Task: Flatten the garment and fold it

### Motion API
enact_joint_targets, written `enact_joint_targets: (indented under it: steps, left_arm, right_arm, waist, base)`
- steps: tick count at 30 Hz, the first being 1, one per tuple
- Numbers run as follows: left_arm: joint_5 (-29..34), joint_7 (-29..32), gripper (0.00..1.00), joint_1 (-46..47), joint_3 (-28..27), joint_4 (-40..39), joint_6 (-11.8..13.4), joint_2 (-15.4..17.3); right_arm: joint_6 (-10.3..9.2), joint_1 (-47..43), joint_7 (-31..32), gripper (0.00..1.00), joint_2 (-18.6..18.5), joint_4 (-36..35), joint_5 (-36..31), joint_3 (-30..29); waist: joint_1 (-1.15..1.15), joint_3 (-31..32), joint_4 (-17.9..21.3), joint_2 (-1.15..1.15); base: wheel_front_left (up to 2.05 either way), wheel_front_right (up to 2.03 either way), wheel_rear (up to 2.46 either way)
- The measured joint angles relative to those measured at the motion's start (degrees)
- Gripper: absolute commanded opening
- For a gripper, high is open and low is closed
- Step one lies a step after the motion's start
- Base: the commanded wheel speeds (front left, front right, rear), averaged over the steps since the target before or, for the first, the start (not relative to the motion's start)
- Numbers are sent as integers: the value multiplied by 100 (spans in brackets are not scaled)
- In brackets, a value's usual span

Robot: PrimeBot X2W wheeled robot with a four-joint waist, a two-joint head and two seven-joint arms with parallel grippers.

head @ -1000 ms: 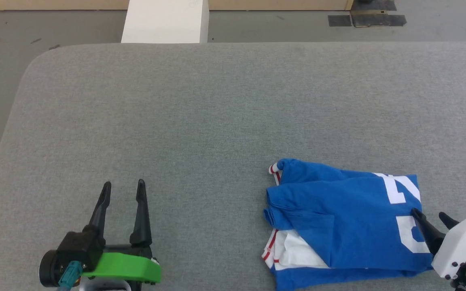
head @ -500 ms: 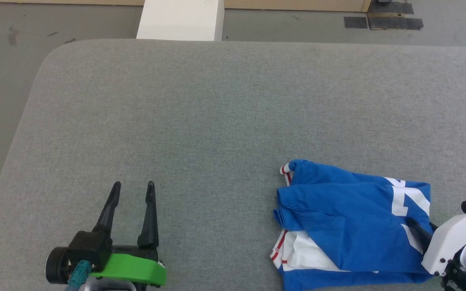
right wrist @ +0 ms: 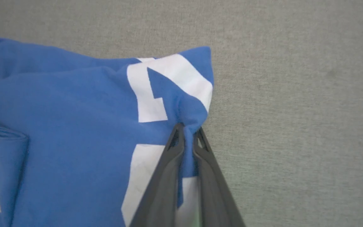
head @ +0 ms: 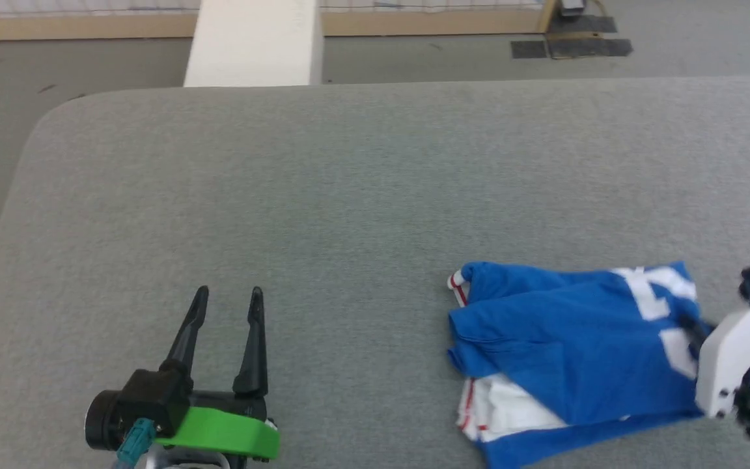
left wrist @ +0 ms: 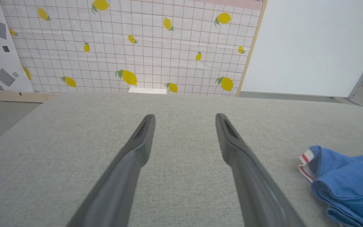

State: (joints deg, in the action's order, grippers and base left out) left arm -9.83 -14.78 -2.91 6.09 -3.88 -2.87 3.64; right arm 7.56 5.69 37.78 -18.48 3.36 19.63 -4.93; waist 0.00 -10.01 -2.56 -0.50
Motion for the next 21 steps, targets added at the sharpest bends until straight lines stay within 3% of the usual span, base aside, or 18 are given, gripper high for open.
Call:
enact_joint_targets:
  steps: [9, 15, 16, 21]
  left_arm:
    - [101, 0, 100, 341, 83, -105, 47, -1]
    - [256, 0, 100, 691, 126, -236, 75, 36]
    - [383, 0, 100, 834, 164, -241, 75, 68]
    - [537, 65, 100, 1120, 226, -303, 83, 188]
  right_arm:
    - [1, 911, -23, 0, -1217, -118, -201, 605]
    - [1, 1591, -341, 0, -2093, 263, -476, 860]
    - [1, 1924, -566, 0, -2416, 498, -582, 980]
    - [2, 2419, -868, 0, -2830, 825, -818, 1128]
  waist:
    - [0, -290, 512, 0]
    - [0, -666, 847, 0]
    - [0, -893, 983, 0]
    - [0, -1294, 1178, 0]
  base:
    - [0, 0, 0]
    - [0, 0, 0]
    - [0, 0, 0]
    - [0, 0, 0]
